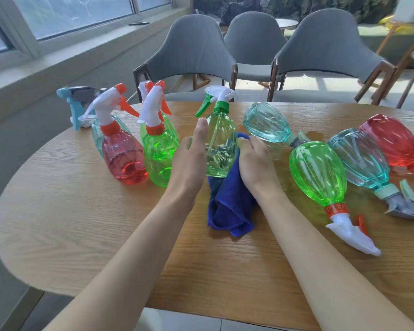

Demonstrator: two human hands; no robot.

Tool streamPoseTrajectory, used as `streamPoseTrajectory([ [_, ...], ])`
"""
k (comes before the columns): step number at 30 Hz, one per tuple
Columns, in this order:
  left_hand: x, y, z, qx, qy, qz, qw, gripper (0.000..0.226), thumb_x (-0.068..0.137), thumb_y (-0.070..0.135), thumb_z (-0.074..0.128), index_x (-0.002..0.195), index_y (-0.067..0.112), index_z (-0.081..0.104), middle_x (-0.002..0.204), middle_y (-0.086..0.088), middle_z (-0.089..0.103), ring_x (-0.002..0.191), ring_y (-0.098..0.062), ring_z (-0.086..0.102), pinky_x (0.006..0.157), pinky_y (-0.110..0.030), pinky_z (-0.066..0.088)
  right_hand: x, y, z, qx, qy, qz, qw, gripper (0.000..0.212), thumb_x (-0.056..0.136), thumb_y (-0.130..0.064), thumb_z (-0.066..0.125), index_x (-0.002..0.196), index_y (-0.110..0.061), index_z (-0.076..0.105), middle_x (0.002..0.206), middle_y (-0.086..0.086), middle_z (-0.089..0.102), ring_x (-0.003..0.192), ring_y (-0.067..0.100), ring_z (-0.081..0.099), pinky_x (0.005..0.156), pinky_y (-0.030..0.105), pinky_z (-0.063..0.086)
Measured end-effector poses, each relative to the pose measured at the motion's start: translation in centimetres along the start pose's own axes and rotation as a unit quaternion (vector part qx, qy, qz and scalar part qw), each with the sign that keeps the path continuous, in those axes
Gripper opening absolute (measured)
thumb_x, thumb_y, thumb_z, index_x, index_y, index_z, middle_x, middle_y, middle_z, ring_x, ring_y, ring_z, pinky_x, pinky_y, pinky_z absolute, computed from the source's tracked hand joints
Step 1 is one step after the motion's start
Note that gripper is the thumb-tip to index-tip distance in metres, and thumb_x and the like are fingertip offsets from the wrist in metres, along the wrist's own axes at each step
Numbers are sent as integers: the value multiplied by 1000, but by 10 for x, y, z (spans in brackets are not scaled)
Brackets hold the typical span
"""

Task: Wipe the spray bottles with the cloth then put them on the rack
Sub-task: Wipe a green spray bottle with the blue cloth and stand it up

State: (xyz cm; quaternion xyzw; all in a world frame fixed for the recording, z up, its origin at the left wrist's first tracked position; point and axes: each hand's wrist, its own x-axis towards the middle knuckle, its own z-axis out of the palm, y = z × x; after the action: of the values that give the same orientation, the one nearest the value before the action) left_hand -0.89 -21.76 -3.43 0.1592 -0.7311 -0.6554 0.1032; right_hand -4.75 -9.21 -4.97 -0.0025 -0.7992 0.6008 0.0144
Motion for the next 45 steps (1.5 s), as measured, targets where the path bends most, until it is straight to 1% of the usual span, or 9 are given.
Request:
streamPoseTrajectory([
  [9,-13,2,1,0,-25,5,1000,43,100,78,46,103,38,64,102,20,66,97,1,62,82,-27,45,-20,2,-4,20,3,77,997,50,87,-47,34,113,-21,68,129,3,64,124,26,58,116,51,42],
  [15,-18,2,-2,0,-30,22,999,58,92,84,46,104,31,66,109,4,69,101,-18,66,100,-39,50,-32,6,-10,47,-8,61,997,34,100,-39,40,110,-25,70,113,-6,71,114,19,63,111,50,46],
  [21,-12,1,-3,-65,-8,-4,998,88,77,94,53,131,29,74,128,5,76,121,-19,72,113,-51,50,-44,-1,-10,99,30,-47,993,23,113,-32,47,106,-36,68,104,-28,72,104,-8,64,99,19,47],
  [23,-10,0,-4,-82,-7,-3,997,90,79,93,52,138,28,71,131,6,76,124,-17,71,115,-49,49,-51,-8,-9,102,35,-97,989,21,114,-30,47,117,-37,66,112,-37,67,111,-22,56,97,2,37],
  [28,-13,-1,-6,-90,-27,16,996,63,97,81,45,132,34,70,114,23,77,112,6,69,110,-37,50,-60,-8,4,33,-34,-192,980,50,113,-42,45,162,-30,40,166,-21,36,153,-10,24,127,19,18],
  [31,-9,-6,-8,-86,-40,18,995,80,88,90,49,142,32,65,134,17,71,128,-1,64,117,-40,44,-58,-10,0,45,-63,-158,984,55,111,-50,42,164,-39,28,159,-38,26,146,-23,19,120,8,13],
  [36,-18,-6,-6,-56,-20,27,998,56,109,66,41,154,36,52,114,36,55,112,16,54,112,-31,41,-60,-15,-3,88,-66,-76,991,64,110,-61,37,168,-36,24,171,-24,22,158,-6,13,133,31,8],
  [40,-17,-1,-6,-69,-7,16,997,65,108,69,36,161,33,44,128,30,45,118,7,46,105,-28,33,-70,-14,-3,34,-84,-110,990,41,116,-39,34,156,-31,38,129,-6,36,120,-29,20,84,-14,19],
  [45,-28,2,-2,10,-28,43,999,31,109,65,37,109,42,57,99,28,56,71,29,52,71,-2,39,-67,-19,-14,-2,-63,-141,988,49,116,-41,29,163,-27,32,145,-8,36,130,-26,21,90,-15,10],
])
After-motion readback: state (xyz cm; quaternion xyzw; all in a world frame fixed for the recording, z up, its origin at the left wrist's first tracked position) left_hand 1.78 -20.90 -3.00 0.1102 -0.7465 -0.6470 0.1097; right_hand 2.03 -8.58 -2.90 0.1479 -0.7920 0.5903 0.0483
